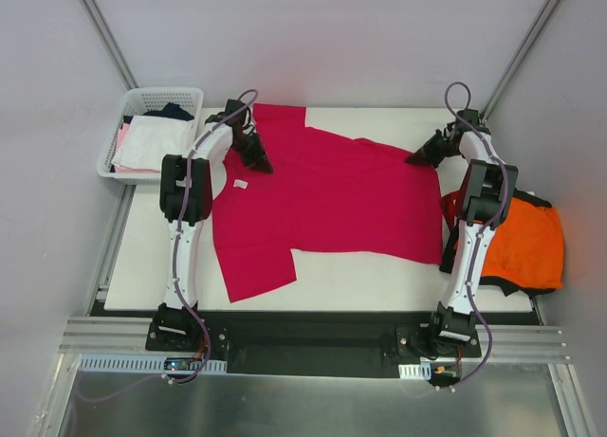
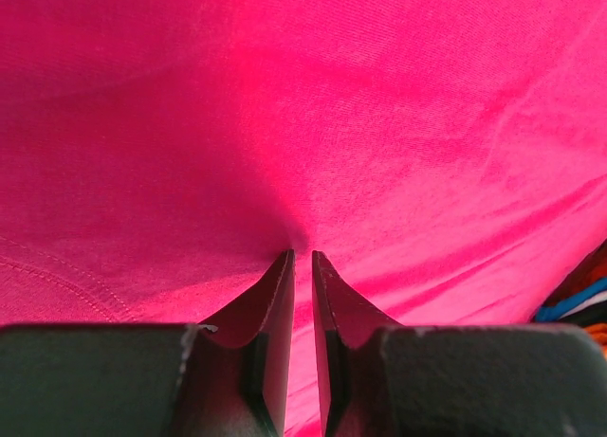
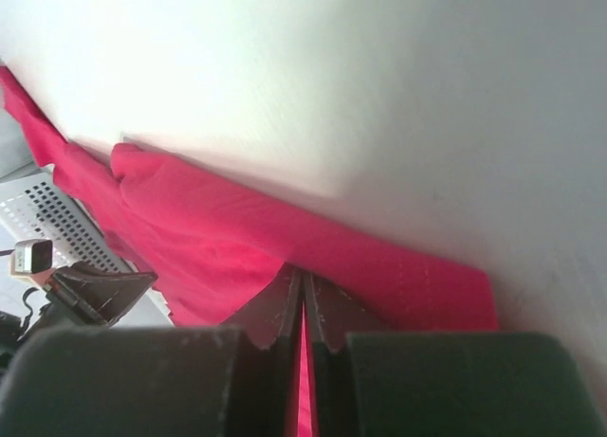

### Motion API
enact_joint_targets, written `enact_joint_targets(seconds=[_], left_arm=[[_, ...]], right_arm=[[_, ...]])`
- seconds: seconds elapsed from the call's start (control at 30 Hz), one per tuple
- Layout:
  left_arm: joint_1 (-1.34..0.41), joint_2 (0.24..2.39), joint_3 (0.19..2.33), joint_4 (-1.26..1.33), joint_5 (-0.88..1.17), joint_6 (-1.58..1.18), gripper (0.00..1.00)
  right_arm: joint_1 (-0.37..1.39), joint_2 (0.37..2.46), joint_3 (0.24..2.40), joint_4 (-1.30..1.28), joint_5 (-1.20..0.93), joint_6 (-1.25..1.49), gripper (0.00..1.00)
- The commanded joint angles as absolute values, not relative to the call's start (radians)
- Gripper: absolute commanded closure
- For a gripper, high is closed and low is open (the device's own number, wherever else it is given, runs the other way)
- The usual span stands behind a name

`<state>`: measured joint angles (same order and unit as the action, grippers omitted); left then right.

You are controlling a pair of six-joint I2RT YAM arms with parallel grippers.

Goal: Fold and stack the t-shirts
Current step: Fold the tshirt

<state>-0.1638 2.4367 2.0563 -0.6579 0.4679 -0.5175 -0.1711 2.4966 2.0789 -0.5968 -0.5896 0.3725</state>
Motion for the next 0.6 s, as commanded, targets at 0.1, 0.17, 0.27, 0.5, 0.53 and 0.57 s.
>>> enact_joint_targets(seconds=[0.1,0.17,0.27,0.5,0.53,0.57], left_arm=[[-0.179,2.353,2.049,-0.652,0.479,-0.485,0.88],[-0.190,2.290,2.033,-0.650,0.451,-0.471,0.87],[-0.219,2.197,2.016,-0.652,0.417,-0.454,0.87],[-0.230,2.011,1.898,-0.653,0.491,-0.526,0.85],[-0.238,1.975,1.847,-0.652,0.509,-0.529,0.84],[-0.242,1.958,1.821,-0.653,0.565,-0.520,0.82]], right_arm=[[-0.183,2.444,2.056,-0.462,-0.802,0.388,0.77],[-0.181,2.387,2.030,-0.437,-0.864,0.400,0.63],[-0.183,2.289,1.984,-0.434,-0.882,0.390,0.52],[-0.173,2.055,1.746,-0.469,-0.902,0.384,0.44],[-0.167,2.025,1.706,-0.489,-0.866,0.377,0.44],[-0.161,1.998,1.633,-0.521,-0.823,0.356,0.46]])
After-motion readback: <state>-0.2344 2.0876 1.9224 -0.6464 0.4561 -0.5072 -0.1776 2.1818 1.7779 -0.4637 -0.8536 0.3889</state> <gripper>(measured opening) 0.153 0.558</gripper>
